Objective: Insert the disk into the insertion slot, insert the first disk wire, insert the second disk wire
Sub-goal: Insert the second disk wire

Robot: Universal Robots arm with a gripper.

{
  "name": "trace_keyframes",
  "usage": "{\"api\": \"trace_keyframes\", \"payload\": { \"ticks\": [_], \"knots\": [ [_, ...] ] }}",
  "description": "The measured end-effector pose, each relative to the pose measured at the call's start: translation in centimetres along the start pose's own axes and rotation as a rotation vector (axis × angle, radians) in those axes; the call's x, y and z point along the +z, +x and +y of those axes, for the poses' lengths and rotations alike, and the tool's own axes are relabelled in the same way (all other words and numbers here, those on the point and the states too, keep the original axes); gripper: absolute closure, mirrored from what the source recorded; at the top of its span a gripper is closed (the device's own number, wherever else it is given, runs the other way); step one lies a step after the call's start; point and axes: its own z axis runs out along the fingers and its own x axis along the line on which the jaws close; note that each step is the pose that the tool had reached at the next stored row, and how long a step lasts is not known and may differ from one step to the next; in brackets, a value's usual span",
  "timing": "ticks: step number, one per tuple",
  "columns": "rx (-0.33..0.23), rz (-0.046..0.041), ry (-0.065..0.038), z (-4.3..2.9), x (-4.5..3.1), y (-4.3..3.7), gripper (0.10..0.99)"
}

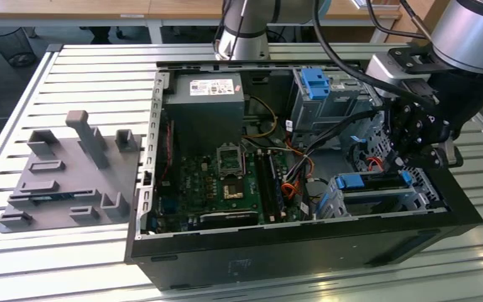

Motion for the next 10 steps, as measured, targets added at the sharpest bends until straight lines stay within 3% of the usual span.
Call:
{"api": "trace_keyframes", "payload": {
  "ticks": [7, 10],
  "knots": [
    [0.0, -0.0002, 0.001, 0.7, -0.03, -0.01, 0.98],
    [0.0, 0.0, 0.0, 0.68, -0.5, -0.24, 0.98]
  ]
}}
